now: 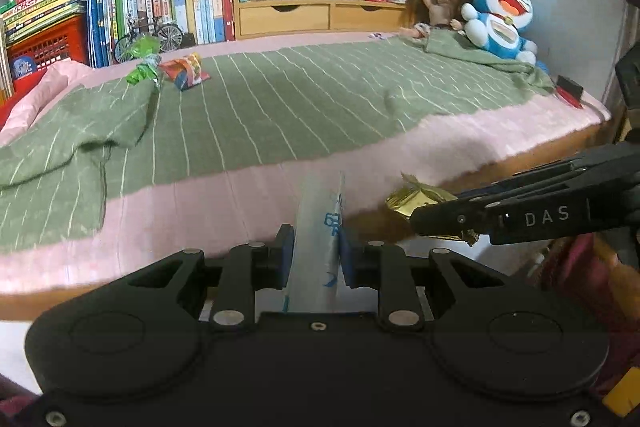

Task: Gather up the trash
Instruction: 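Lower both held items below the bed edge toward the black bag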

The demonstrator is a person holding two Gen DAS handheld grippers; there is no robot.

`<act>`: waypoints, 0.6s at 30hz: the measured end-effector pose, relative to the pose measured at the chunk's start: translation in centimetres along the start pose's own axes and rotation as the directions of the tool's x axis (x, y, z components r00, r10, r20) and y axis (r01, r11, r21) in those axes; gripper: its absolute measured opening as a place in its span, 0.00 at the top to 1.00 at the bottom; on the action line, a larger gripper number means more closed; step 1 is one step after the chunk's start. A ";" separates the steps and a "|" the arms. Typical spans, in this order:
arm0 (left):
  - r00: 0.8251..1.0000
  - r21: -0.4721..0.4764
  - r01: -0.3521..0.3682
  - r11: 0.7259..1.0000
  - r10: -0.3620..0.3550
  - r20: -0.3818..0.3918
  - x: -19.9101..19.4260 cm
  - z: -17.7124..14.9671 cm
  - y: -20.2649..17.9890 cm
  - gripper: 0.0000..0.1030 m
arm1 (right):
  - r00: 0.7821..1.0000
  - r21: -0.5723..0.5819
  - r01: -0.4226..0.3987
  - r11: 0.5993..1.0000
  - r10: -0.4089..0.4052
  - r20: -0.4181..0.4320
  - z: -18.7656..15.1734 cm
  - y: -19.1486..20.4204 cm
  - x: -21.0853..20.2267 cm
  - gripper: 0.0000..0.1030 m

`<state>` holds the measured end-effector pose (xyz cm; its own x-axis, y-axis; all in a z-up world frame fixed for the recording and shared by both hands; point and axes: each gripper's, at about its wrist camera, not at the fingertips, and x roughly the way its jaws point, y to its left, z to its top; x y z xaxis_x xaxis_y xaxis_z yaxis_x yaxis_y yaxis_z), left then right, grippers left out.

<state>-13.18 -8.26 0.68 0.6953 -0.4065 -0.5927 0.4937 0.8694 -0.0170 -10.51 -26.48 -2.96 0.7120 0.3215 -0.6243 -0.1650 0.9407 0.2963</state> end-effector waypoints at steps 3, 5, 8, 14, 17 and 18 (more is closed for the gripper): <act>1.000 -0.013 0.014 1.000 -0.014 -0.027 -0.6 -1.3 -0.2 0.79 | 0.999 0.001 -0.012 1.000 0.012 -0.040 -1.3 0.3 -0.1 0.70; 0.998 -0.021 0.026 0.999 -0.027 -0.058 -0.7 -2.2 -0.3 0.79 | 0.998 -0.003 -0.018 1.000 0.018 -0.065 -2.1 0.4 -0.1 0.70; 0.991 -0.004 0.044 0.999 -0.044 -0.123 -0.2 -3.8 -0.7 0.79 | 0.994 -0.005 -0.024 1.000 0.023 -0.105 -3.0 0.6 0.3 0.70; 0.968 -0.047 0.041 0.998 -0.052 -0.246 2.3 -6.0 -0.2 0.80 | 0.981 -0.001 0.009 1.000 -0.009 -0.193 -4.0 0.3 2.1 0.69; 0.952 -0.084 0.036 0.996 -0.060 -0.301 4.3 -7.0 0.4 0.80 | 0.971 0.019 0.032 0.999 -0.026 -0.239 -4.6 -0.3 3.7 0.69; 0.948 -0.081 0.027 0.996 -0.051 -0.314 5.0 -7.4 0.5 0.80 | 0.967 0.016 0.043 0.999 -0.038 -0.251 -4.7 -0.4 4.2 0.69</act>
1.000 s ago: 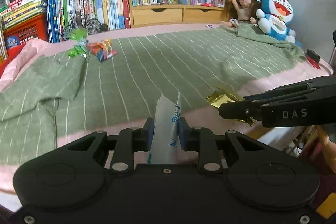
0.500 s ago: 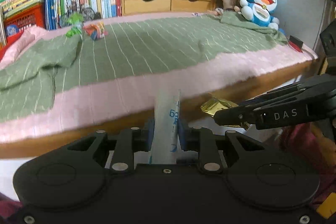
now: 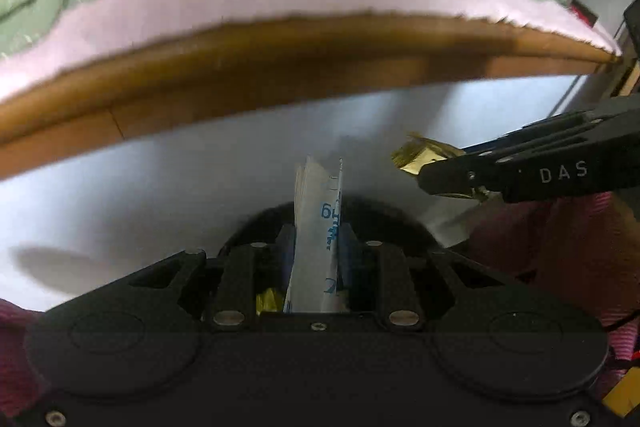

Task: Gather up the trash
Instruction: 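Lower both held items below the bed edge toward the black bag, then open the left tool over the bag while the right tool releases the gold candy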

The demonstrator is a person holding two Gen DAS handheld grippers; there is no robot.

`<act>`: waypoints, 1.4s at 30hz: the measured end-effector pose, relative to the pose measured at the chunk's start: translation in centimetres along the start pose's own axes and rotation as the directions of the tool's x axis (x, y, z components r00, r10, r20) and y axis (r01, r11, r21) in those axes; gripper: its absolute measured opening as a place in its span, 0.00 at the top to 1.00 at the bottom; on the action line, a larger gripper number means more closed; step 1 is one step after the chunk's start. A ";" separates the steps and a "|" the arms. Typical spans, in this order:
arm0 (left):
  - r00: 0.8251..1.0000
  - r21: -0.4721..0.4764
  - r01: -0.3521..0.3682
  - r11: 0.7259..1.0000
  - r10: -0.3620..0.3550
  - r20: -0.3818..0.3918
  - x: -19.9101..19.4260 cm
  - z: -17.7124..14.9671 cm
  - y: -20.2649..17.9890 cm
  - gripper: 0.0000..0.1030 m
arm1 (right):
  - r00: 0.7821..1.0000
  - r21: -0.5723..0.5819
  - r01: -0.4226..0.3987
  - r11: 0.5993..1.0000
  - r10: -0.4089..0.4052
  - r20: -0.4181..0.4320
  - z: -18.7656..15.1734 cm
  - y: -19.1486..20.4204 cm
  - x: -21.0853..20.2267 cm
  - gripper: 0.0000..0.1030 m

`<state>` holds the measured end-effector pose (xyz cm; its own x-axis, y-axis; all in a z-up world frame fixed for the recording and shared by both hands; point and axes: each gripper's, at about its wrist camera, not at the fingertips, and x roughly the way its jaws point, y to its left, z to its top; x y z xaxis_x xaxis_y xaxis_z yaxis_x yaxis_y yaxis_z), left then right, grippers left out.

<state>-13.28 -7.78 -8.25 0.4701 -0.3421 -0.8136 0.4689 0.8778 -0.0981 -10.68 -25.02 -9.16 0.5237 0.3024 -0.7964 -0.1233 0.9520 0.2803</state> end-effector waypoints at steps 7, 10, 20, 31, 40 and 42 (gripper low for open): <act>0.995 -0.070 -0.035 0.997 0.028 -0.099 5.0 -1.0 1.3 0.79 | 0.995 0.088 0.051 0.995 -0.043 -0.085 -1.2 -1.5 4.4 0.69; 0.990 -0.096 -0.063 0.993 0.049 -0.134 6.9 -1.5 1.8 0.79 | 0.993 0.129 0.059 0.990 -0.045 -0.108 -1.8 -2.0 5.9 0.69; 0.977 -0.141 -0.076 0.987 0.046 -0.209 9.8 -2.0 2.4 0.79 | 0.985 0.180 0.070 0.981 -0.040 -0.168 -2.6 -2.0 9.0 0.69; 0.973 -0.131 -0.076 0.989 0.045 -0.225 10.1 -2.4 1.4 0.76 | 0.983 0.183 0.066 0.981 -0.032 -0.181 -2.4 -2.8 9.2 0.65; 0.972 -0.132 -0.069 0.989 0.037 -0.233 10.3 -2.4 1.4 0.54 | 0.983 0.180 0.069 0.981 -0.037 -0.178 -2.4 -2.8 9.0 0.47; 0.971 -0.140 -0.068 0.988 0.033 -0.238 10.4 -2.4 1.5 0.47 | 0.983 0.178 0.071 0.982 -0.038 -0.179 -2.4 -2.8 9.0 0.45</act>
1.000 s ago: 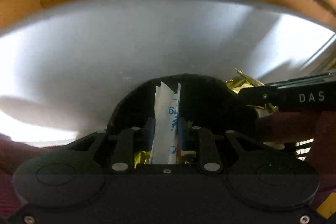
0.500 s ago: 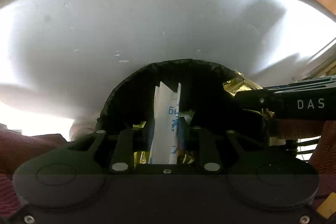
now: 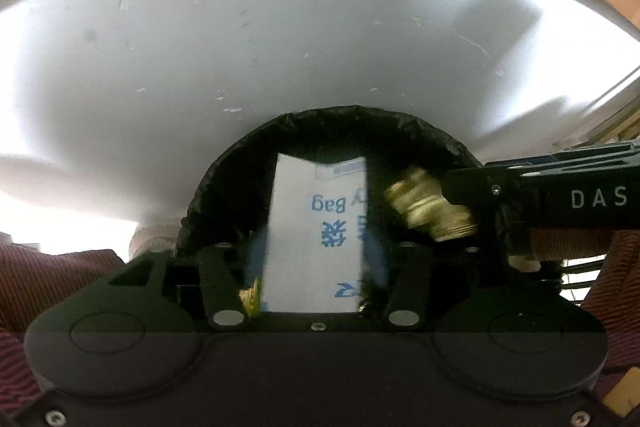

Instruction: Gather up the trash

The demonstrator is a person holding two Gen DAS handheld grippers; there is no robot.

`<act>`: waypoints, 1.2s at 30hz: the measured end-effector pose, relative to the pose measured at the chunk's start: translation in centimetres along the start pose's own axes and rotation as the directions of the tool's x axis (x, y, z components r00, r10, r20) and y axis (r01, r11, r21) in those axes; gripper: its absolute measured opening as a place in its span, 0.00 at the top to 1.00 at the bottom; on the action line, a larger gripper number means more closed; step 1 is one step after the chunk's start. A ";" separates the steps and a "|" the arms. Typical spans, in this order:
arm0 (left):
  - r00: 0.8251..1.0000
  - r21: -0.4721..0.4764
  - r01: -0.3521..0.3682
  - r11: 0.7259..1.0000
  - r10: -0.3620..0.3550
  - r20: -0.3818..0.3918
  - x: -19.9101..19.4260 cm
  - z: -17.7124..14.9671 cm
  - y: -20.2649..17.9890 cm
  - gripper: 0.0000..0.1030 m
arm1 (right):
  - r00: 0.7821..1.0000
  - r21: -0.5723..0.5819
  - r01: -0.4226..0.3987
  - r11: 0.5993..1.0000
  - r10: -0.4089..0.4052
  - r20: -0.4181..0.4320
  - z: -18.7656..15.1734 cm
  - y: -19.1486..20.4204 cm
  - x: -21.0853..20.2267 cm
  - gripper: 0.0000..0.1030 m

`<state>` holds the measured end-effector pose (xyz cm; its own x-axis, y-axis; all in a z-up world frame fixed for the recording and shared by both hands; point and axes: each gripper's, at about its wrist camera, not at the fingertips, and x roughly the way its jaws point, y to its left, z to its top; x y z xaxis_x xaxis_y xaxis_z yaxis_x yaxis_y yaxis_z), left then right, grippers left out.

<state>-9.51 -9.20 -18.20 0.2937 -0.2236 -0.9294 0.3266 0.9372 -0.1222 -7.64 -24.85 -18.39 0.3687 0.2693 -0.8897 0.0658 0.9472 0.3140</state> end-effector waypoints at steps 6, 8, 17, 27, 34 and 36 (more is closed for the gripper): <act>1.000 -0.004 -0.009 1.000 0.009 0.003 -0.3 0.1 0.1 0.36 | 1.000 0.001 0.001 1.000 -0.001 0.006 0.1 0.1 -0.1 0.39; 1.000 0.001 -0.011 1.000 0.011 0.009 -0.5 0.1 0.0 0.33 | 1.000 0.002 0.001 1.000 -0.001 0.010 0.1 0.1 -0.3 0.38; 0.999 0.021 -0.014 1.000 0.012 0.049 -2.0 0.3 -0.7 0.21 | 0.999 -0.017 0.013 1.000 -0.012 0.033 0.1 0.2 -1.5 0.26; 0.995 0.044 -0.014 0.999 0.010 0.096 -4.0 0.1 -1.3 0.21 | 0.997 -0.040 0.010 0.999 -0.007 0.078 -0.4 0.7 -3.4 0.21; 0.986 0.084 0.005 0.996 -0.019 0.165 -7.4 -0.4 -1.9 0.21 | 0.991 -0.122 -0.018 0.992 0.034 0.129 -0.7 1.5 -6.3 0.20; 0.977 0.110 0.014 0.994 -0.037 0.211 -9.4 -0.5 -2.0 0.20 | 0.985 -0.160 -0.043 0.986 0.068 0.157 -0.5 1.8 -7.9 0.20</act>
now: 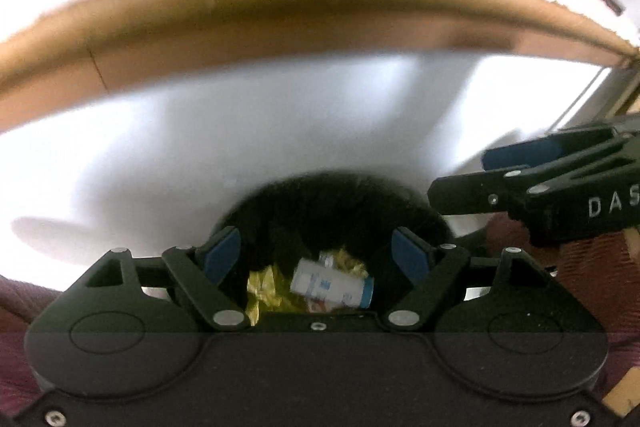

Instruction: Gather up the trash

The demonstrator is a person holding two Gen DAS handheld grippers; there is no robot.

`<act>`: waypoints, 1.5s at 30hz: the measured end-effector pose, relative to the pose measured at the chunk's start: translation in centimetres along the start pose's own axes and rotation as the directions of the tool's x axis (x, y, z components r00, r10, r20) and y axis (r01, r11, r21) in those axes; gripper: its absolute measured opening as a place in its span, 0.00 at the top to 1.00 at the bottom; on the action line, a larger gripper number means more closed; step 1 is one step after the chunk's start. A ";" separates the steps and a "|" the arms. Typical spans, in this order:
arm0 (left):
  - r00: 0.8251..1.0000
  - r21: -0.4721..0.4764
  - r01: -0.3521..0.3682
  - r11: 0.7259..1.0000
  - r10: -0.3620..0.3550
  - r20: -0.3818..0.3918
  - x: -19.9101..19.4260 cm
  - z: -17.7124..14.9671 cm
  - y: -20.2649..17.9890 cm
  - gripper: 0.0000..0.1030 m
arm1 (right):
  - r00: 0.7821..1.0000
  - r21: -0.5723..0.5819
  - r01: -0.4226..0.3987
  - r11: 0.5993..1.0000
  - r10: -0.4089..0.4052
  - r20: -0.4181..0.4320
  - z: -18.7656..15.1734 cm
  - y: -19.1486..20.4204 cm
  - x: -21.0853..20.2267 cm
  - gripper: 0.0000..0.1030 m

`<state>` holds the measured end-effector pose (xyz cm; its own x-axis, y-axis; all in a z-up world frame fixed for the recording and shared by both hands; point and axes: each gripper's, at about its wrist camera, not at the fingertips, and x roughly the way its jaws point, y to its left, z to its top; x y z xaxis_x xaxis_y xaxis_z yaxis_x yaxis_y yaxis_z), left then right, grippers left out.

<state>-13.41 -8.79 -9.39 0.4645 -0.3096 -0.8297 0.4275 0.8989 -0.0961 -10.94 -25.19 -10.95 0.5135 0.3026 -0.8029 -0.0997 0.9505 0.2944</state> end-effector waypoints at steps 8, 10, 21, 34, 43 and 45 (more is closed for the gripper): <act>0.967 0.052 0.015 0.999 -0.027 0.252 -8.3 3.5 1.0 0.14 | 0.970 -0.095 -0.111 0.989 0.129 0.205 3.3 0.4 -7.4 0.16; 0.952 0.045 0.003 0.999 -0.017 0.306 -9.4 4.9 1.4 0.14 | 0.958 -0.094 -0.115 0.989 0.136 0.253 4.3 0.3 -8.4 0.16; 0.876 -0.076 -0.099 0.992 0.123 0.466 -10.1 15.0 6.6 0.12 | 0.902 -0.099 -0.045 0.994 0.083 0.423 10.8 0.3 -10.7 0.16; 0.841 -0.221 -0.243 0.945 0.319 0.438 -3.2 29.3 16.0 0.12 | 0.886 -0.177 0.046 0.983 0.042 0.461 22.5 3.4 -5.2 0.16; 0.909 -0.330 -0.167 0.929 0.274 0.313 3.3 36.2 21.1 0.14 | 0.932 -0.316 0.106 0.943 0.017 0.362 28.7 6.8 2.8 0.14; 0.922 -0.334 -0.150 0.931 0.254 0.294 4.4 37.2 21.6 0.14 | 0.939 -0.325 0.097 0.941 0.021 0.343 29.7 7.3 4.7 0.14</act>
<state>26.68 -2.26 5.33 0.7644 -0.1484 -0.6274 0.0695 0.9865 -0.1486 16.11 -18.94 2.83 0.7727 0.2800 -0.5697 -0.3205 0.9467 0.0306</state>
